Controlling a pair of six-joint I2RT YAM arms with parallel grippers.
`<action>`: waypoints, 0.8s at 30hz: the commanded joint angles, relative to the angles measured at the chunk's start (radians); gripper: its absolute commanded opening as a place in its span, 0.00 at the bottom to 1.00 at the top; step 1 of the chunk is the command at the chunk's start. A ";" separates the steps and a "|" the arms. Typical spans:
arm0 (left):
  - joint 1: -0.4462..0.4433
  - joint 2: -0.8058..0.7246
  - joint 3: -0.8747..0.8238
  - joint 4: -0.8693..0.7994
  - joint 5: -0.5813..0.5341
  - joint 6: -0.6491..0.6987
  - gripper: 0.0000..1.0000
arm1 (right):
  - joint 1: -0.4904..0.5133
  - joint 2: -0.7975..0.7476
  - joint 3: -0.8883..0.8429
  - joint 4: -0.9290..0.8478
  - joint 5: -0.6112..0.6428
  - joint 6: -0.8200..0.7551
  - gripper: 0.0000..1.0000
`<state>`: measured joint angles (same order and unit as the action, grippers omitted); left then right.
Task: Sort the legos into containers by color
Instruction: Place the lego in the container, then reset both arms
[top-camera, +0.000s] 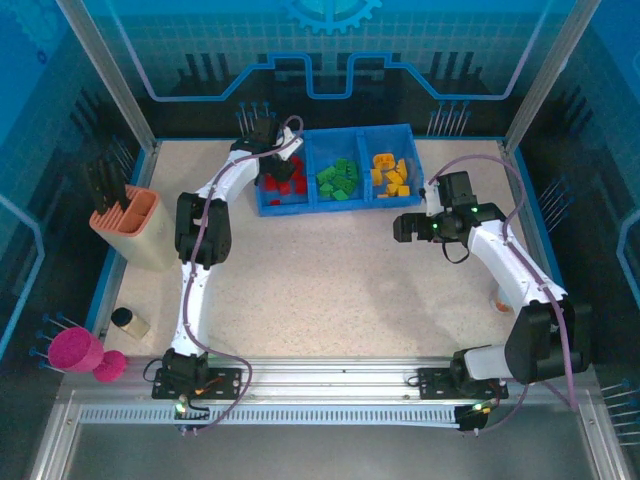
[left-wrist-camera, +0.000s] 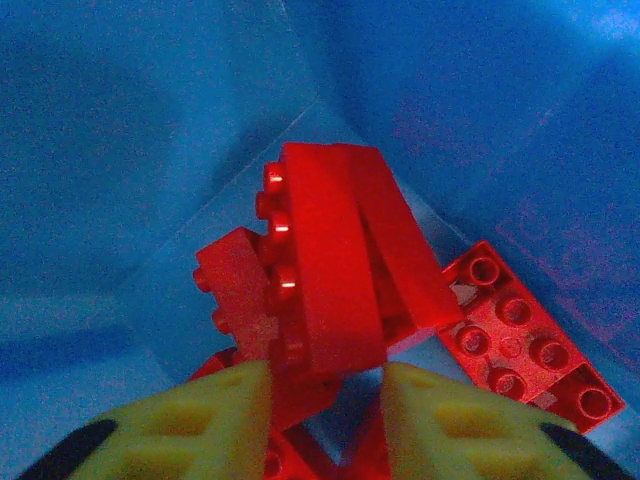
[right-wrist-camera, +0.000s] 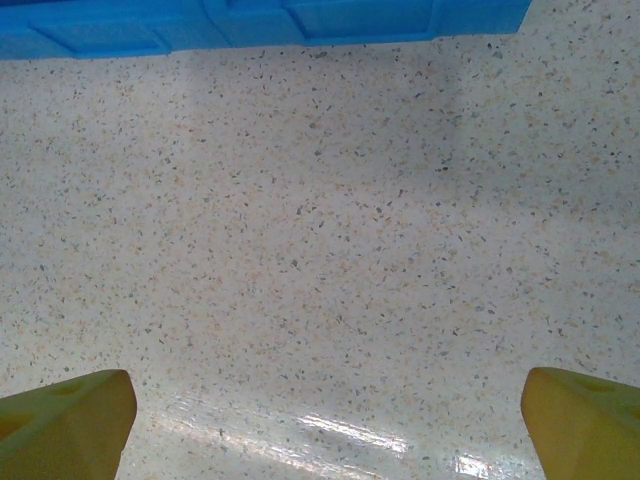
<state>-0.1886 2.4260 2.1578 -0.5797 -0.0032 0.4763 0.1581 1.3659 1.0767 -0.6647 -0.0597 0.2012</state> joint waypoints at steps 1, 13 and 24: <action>0.012 -0.083 0.035 -0.026 0.016 -0.020 0.31 | 0.013 -0.002 0.001 -0.007 -0.005 -0.020 1.00; 0.036 -0.300 -0.034 -0.085 0.054 -0.099 0.27 | 0.025 -0.029 -0.009 -0.002 -0.012 -0.022 1.00; 0.112 -0.772 -0.493 0.094 0.123 -0.284 0.32 | 0.037 -0.125 0.016 -0.050 0.043 -0.039 1.00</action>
<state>-0.0921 1.7916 1.7653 -0.5560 0.0765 0.2760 0.1783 1.2861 1.0767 -0.6701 -0.0483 0.1810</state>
